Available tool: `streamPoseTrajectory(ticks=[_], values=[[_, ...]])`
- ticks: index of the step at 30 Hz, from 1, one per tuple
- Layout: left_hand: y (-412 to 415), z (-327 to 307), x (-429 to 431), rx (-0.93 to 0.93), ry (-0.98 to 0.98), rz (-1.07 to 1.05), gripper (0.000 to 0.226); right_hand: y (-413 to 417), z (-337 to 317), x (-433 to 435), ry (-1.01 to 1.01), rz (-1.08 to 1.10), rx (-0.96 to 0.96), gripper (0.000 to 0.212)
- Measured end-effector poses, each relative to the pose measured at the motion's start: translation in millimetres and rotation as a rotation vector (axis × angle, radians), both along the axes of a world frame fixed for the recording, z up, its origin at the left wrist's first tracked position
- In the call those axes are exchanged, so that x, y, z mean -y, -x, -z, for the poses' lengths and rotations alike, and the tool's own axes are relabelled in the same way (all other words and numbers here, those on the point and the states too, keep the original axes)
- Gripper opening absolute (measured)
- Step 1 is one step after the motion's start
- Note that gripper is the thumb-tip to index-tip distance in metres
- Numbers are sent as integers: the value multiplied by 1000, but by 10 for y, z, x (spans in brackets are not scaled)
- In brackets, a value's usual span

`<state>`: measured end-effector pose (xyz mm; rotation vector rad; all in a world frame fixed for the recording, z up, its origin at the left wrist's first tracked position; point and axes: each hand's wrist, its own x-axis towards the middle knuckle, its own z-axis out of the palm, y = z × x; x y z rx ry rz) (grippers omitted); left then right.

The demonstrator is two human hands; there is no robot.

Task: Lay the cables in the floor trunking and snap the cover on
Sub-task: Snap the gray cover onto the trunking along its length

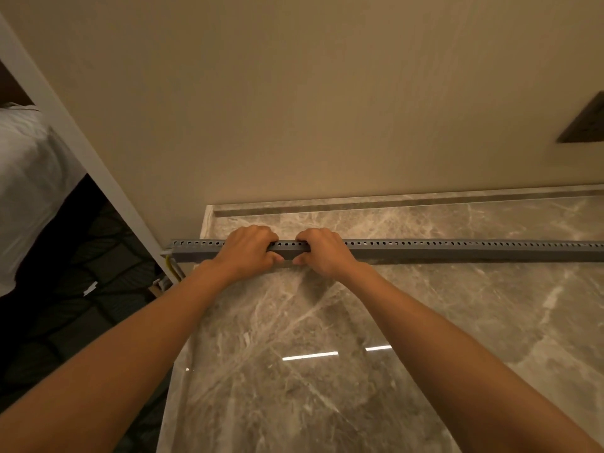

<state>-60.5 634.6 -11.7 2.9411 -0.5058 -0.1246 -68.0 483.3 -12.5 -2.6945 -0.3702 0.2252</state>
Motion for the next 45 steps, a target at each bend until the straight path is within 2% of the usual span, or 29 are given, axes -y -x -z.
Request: streamPoseTrajectory(ticks=[6,12,16,30,34,36,37,40,42,45], values=[[7,-42,-252,-86,101,15,27,-16,-14,-89,60,7,-21,29],[27,-147,-751,-106,40,-63,37,-43,-26,-588,8,-79,-35,30],[25,-145,-839,-129,17,-60,32,-54,-11,-839,26,-131,-2,31],[-12,-151,-827,-86,-33,-26,30,-57,-14,-853,-22,-81,15,23],[23,-138,-745,-61,-122,-38,30,-17,-9,-746,19,-122,47,27],[73,-112,-648,-12,-188,8,32,5,-10,-609,40,-93,78,28],[95,-85,-558,73,-206,60,32,21,-6,-515,30,-59,85,28],[182,-26,-188,202,-207,187,34,108,45,-164,-9,54,91,29],[196,-52,23,159,-166,169,32,163,102,117,-3,145,120,34],[113,-115,207,77,-261,82,26,223,146,579,70,288,173,34]])
